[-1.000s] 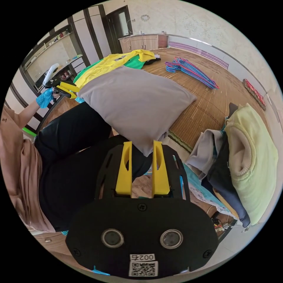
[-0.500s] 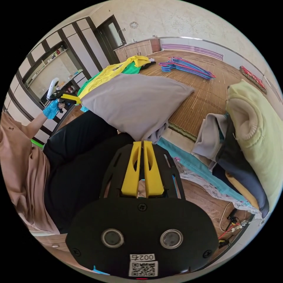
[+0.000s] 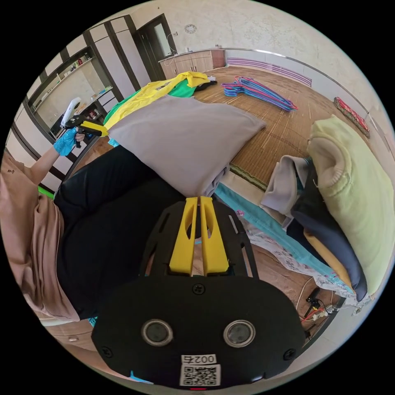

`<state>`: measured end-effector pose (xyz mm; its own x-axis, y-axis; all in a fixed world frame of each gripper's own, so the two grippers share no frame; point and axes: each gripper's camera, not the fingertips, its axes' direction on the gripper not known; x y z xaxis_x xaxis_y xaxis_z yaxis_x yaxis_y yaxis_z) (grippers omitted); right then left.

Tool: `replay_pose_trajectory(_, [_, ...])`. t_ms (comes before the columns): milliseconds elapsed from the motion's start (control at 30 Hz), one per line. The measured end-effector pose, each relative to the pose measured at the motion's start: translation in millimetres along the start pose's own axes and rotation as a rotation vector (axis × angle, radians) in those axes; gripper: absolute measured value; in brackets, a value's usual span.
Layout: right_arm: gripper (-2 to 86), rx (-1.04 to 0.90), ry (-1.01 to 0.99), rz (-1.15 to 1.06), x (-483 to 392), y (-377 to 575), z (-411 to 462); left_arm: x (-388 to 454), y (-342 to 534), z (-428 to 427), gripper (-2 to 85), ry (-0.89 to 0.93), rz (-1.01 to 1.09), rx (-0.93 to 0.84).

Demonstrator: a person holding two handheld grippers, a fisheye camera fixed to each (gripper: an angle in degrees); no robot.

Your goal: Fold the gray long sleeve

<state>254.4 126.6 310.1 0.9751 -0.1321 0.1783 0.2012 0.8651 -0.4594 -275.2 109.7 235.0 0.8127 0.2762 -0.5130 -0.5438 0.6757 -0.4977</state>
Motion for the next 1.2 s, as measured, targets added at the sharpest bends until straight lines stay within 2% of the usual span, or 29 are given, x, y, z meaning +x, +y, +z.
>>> replay_pose_trajectory(100, [8.8, -0.043, -0.011, -0.019, -4.6, 3.3, 4.2, 7.0, 5.1, -1.0, 0.1, 0.006, 0.006, 0.005])
replay_pose_trajectory(167, [9.2, -0.057, -0.012, -0.011, -4.5, 6.7, 7.4, 11.0, 7.0, 1.0, 2.3, 0.000, 0.005, -0.015])
replay_pose_trajectory(400, [0.8, -0.010, -0.003, 0.026, -2.6, 21.9, -2.1, 38.0, 11.0, 9.5, -0.3, -0.053, 0.037, -0.010])
replay_pose_trajectory(533, [-0.5, 0.034, 0.010, -0.004, -8.0, 30.4, -27.3, 49.4, 16.4, -5.0, -0.7, -0.106, 0.037, 0.023])
replay_pose_trajectory(733, [-0.8, 0.042, -0.119, -0.119, -36.6, 42.4, -64.7, 64.9, 23.7, -31.8, -0.9, -0.238, 0.000, 0.057])
replay_pose_trajectory(900, [-0.9, -0.015, -0.374, -0.286, -82.9, 51.4, -80.4, 68.8, 31.0, -30.7, -0.9, -0.336, -0.084, 0.002])
replay_pose_trajectory(1067, [-0.8, -0.078, -0.346, -0.297, -106.2, 57.6, -68.3, 70.7, 37.1, -18.8, -0.9, -0.285, -0.194, -0.039])
replay_pose_trajectory(1200, [-0.5, -0.035, -0.340, -0.284, -114.3, 66.1, -77.8, 80.4, 41.9, -33.7, 0.9, -0.295, -0.254, 0.009])
